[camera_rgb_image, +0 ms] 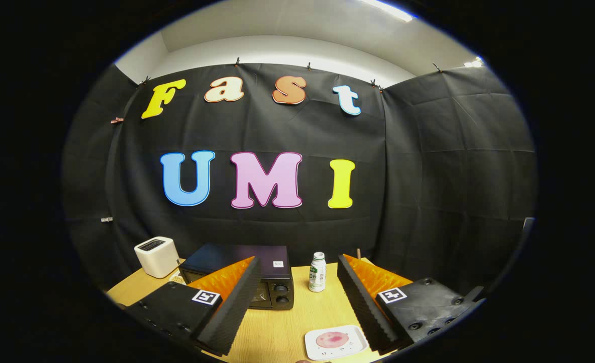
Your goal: Open the toaster oven, put the food inside, and close the toaster oven door.
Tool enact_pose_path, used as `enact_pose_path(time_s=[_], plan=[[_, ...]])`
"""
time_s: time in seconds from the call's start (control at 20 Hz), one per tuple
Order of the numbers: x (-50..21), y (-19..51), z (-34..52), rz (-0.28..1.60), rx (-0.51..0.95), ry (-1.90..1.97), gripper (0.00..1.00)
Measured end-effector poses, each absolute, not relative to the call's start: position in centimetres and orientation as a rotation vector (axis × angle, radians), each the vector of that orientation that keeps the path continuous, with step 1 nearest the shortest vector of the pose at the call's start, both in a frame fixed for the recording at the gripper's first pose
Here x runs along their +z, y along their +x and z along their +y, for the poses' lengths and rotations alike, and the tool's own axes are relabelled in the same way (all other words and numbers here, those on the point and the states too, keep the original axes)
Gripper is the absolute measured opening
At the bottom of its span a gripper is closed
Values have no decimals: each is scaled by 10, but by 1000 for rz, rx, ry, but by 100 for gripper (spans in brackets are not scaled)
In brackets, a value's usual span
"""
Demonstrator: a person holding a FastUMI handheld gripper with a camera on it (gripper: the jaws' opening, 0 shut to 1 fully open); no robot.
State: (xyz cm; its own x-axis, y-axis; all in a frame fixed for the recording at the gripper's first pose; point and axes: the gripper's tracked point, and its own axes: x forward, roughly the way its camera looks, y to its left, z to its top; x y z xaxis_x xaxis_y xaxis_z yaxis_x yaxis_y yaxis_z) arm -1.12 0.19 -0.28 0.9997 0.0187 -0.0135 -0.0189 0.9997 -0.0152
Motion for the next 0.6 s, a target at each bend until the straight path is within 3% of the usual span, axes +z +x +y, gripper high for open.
enact_pose_path(time_s=[0.6], plan=[[-9, -17, 23, 35, 67, -50, 98]])
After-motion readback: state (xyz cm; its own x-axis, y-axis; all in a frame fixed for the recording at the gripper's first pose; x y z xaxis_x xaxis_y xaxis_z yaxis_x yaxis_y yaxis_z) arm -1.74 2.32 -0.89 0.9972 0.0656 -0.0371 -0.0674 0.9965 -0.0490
